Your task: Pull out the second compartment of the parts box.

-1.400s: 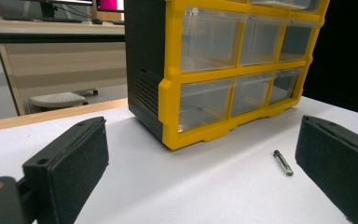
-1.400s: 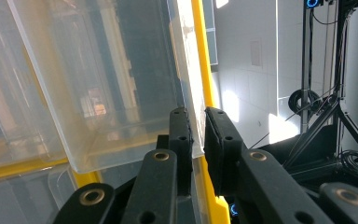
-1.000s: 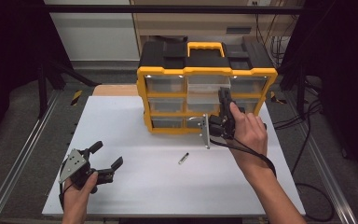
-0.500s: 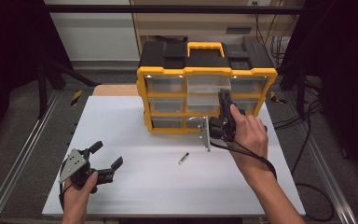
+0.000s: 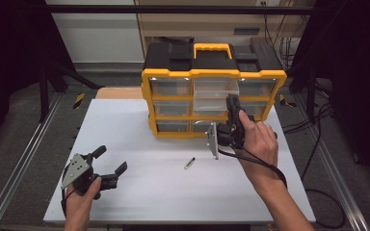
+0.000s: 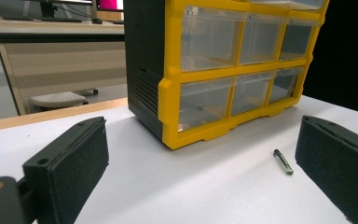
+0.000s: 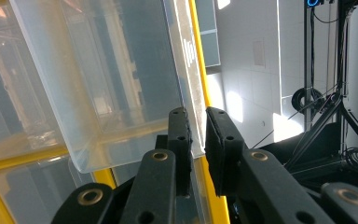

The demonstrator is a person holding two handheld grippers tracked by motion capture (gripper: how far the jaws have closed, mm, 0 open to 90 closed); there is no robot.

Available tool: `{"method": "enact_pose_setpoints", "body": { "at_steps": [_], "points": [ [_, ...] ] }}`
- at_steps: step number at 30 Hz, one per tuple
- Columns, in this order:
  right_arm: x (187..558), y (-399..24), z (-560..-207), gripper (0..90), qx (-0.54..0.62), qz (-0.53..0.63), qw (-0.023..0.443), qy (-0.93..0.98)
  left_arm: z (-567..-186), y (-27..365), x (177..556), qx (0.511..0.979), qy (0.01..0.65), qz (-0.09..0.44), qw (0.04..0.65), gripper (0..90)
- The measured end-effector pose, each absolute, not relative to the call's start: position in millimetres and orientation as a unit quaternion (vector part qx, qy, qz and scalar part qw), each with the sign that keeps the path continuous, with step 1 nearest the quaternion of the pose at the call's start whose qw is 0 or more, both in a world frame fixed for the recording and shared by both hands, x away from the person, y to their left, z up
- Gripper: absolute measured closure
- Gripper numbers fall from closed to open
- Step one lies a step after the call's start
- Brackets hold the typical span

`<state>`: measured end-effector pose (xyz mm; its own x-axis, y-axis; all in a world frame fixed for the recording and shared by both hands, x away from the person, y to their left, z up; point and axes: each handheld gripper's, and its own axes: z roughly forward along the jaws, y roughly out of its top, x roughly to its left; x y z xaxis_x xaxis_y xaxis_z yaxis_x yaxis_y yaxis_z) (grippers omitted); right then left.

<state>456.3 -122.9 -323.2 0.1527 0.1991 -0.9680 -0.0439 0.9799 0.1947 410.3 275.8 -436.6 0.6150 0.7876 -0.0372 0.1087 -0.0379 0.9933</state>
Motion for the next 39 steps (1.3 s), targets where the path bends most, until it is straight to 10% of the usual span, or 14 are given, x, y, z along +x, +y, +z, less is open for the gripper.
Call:
{"method": "enact_pose_setpoints", "body": {
  "at_steps": [39],
  "points": [
    [431.0, -120.3, -324.0, 79.1, 0.066, 0.090, 0.753, 0.648, -436.6, 274.8, 410.1, 0.665, 0.337, 0.280, 0.605, 2.6]
  ]
}}
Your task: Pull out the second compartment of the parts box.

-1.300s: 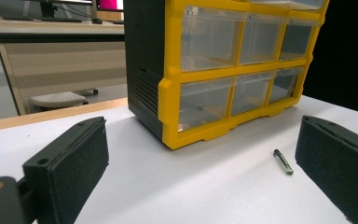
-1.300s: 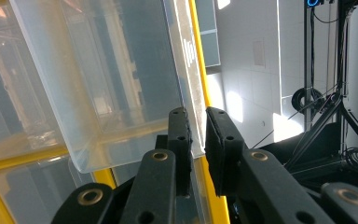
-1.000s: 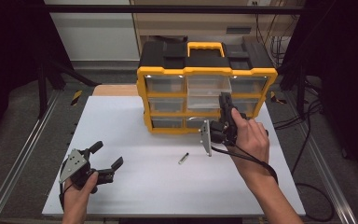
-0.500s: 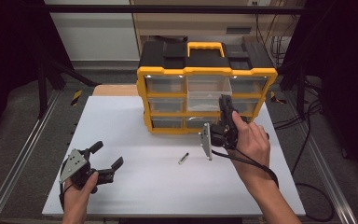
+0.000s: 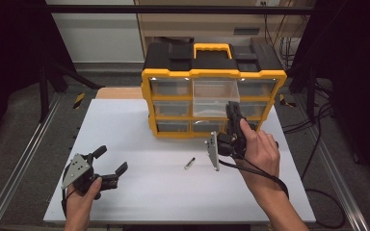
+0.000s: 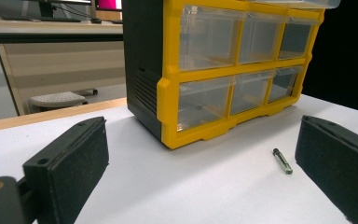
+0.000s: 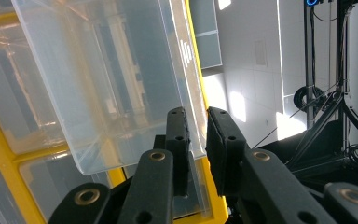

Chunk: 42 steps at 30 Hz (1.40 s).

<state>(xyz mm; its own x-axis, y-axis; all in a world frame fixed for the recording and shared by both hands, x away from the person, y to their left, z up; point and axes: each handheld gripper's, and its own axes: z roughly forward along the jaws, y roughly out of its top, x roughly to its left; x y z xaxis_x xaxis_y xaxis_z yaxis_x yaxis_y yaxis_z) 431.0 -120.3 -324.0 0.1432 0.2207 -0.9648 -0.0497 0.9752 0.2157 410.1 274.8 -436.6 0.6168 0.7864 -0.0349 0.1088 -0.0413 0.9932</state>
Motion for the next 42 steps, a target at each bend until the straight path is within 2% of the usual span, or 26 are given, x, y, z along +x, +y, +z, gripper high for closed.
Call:
{"method": "enact_pose_setpoints", "body": {
  "at_steps": [42],
  "points": [
    [419.0, -122.4, -325.9, 78.7, 0.064, 0.091, 0.753, 0.648, -436.6, 274.4, 410.1, 0.666, 0.336, 0.280, 0.604, 2.7]
  ]
}}
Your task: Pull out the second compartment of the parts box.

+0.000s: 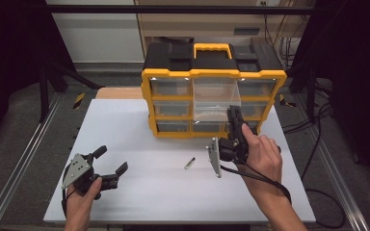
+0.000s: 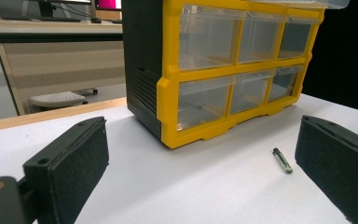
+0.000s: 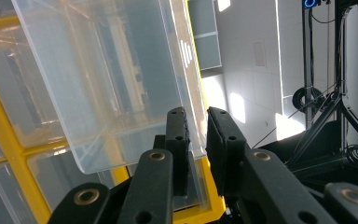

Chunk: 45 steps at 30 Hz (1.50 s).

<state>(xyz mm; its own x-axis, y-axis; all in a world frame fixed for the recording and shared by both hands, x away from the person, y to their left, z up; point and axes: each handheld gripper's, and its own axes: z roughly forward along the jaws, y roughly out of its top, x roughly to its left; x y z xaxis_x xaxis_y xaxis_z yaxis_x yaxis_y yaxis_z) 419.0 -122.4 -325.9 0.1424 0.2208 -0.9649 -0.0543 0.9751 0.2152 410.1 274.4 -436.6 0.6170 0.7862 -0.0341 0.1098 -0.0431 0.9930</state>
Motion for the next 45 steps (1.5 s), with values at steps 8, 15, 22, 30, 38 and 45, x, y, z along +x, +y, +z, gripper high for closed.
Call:
{"method": "enact_pose_setpoints", "body": {
  "at_steps": [8, 15, 22, 30, 38, 45],
  "points": [
    [415.4, -121.8, -324.2, 52.7, 0.083, 0.109, 0.752, 0.645, -437.2, 273.5, 410.8, 0.669, 0.335, 0.280, 0.602, 2.7],
    [414.1, -123.3, -320.2, 28.5, 0.111, 0.126, 0.735, 0.657, -437.8, 270.5, 409.9, 0.673, 0.331, 0.280, 0.599, 2.7],
    [415.0, -132.4, -315.7, 21.3, 0.144, 0.166, 0.691, 0.689, -438.6, 269.8, 409.1, 0.676, 0.330, 0.280, 0.596, 2.7],
    [416.3, -153.2, -313.5, 17.1, 0.211, 0.220, 0.647, 0.699, -438.5, 267.9, 410.3, 0.678, 0.329, 0.279, 0.595, 2.7],
    [420.4, -178.7, -322.0, 15.9, 0.296, 0.306, 0.582, 0.693, -438.9, 267.5, 411.2, 0.678, 0.331, 0.276, 0.596, 2.6],
    [423.2, -200.8, -337.9, 14.4, 0.350, 0.376, 0.524, 0.679, -439.2, 265.7, 413.7, 0.677, 0.332, 0.271, 0.599, 2.7]
  ]
}}
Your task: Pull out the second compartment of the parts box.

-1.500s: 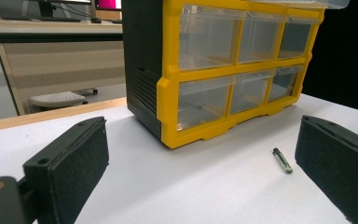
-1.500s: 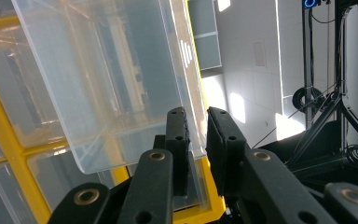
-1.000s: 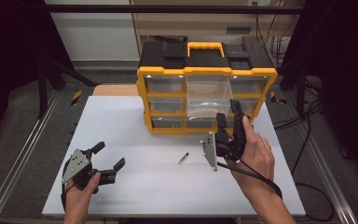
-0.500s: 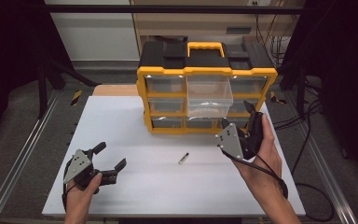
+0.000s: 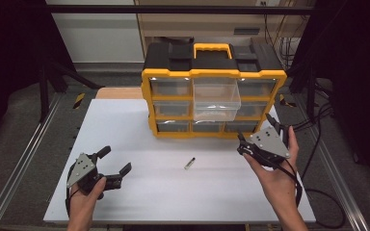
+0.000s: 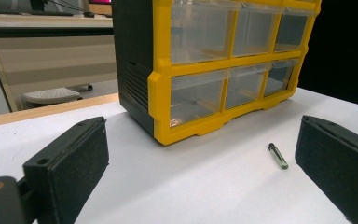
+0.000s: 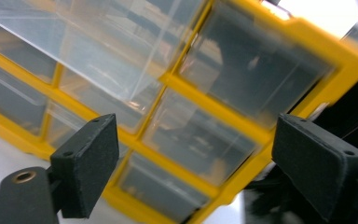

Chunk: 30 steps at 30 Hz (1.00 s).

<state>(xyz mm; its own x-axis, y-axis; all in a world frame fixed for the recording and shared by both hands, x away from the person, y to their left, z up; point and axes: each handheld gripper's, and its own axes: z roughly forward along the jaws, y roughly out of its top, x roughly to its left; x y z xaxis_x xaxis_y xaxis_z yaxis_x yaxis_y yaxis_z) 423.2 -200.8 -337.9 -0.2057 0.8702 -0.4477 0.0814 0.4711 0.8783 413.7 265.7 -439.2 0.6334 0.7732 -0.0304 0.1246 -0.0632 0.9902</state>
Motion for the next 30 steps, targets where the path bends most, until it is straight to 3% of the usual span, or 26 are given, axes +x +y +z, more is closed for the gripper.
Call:
{"method": "enact_pose_setpoints", "body": {
  "at_steps": [19, 30],
  "points": [
    [429.0, -231.9, -387.8, 6.7, 0.408, 0.473, 0.420, 0.658, -438.4, 257.2, 411.7, 0.693, 0.318, 0.265, 0.590, 2.6],
    [429.1, -235.5, -409.7, 7.0, 0.402, 0.501, 0.394, 0.657, -436.5, 251.7, 408.6, 0.705, 0.313, 0.260, 0.581, 3.0]
  ]
}}
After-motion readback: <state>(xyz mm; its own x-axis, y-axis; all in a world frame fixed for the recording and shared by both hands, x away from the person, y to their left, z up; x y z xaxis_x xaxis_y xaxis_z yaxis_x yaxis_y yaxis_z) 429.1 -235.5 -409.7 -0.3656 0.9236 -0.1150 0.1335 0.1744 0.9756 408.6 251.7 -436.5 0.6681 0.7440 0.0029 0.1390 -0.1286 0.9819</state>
